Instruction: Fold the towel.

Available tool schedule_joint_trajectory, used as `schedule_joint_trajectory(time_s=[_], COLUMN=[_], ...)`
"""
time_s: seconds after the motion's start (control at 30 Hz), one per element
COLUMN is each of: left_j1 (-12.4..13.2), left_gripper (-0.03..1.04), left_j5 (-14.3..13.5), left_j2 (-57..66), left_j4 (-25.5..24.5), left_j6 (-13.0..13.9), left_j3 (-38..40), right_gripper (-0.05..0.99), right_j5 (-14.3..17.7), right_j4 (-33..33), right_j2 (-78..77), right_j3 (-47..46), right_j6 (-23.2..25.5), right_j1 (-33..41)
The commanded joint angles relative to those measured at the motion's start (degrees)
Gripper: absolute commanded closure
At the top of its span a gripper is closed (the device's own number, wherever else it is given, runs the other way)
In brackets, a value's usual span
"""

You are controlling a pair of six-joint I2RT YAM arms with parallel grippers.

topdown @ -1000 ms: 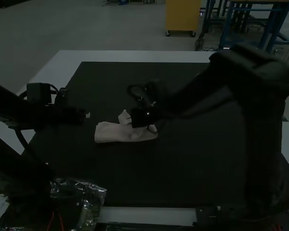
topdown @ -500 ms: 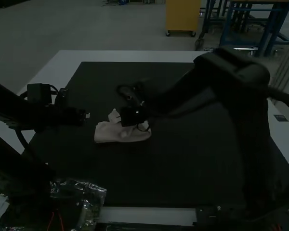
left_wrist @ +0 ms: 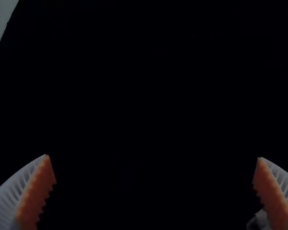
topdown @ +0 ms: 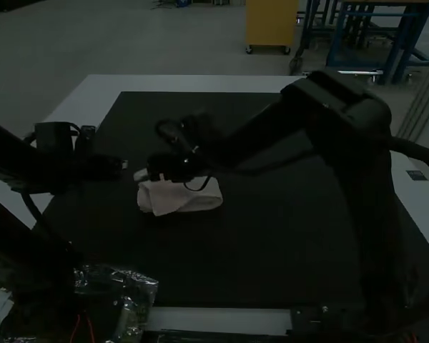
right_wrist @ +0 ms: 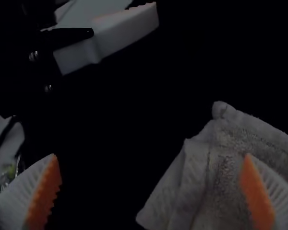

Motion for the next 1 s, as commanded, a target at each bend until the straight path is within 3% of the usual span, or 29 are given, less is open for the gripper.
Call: schedule_joint_trajectory(time_s=[0.0,0.03,0.1,0.17,0.57,0.97], left_j1=[1.6,1.86,2.3,2.21,1.86,1.86], left_gripper=[0.04,0.04,0.04,0.04,0.04,0.04], left_j5=[-0.89,-0.89,-0.89,-0.89,-0.63,-0.28], left_j2=[-0.33,-0.33,-0.33,-0.33,-0.33,-0.33], left_j4=[0.88,0.97,1.14,1.32,1.67,1.76], left_j6=[-1.47,-1.38,-1.3,-1.21,-1.12,-1.03], left_j3=[-0.27,-0.27,-0.27,-0.35,-0.88,-0.97], right_gripper=[0.1,0.15,0.57,0.95,0.96,0.96], right_j5=[-0.97,-0.97,-3.61,-3.43,-2.82,-2.73], right_j4=[0.09,0.09,1.05,4.48,11.86,18.72], right_j2=[-1.2,-1.46,-2.34,-3.39,-1.46,6.36], right_j3=[1.19,0.75,-0.83,-2.94,-9.27,-8.12], right_j6=[0.88,0.71,0.09,0.01,-2.46,-2.98], right_j1=[-0.27,-0.53,-1.41,-2.38,-3.78,-3.78])
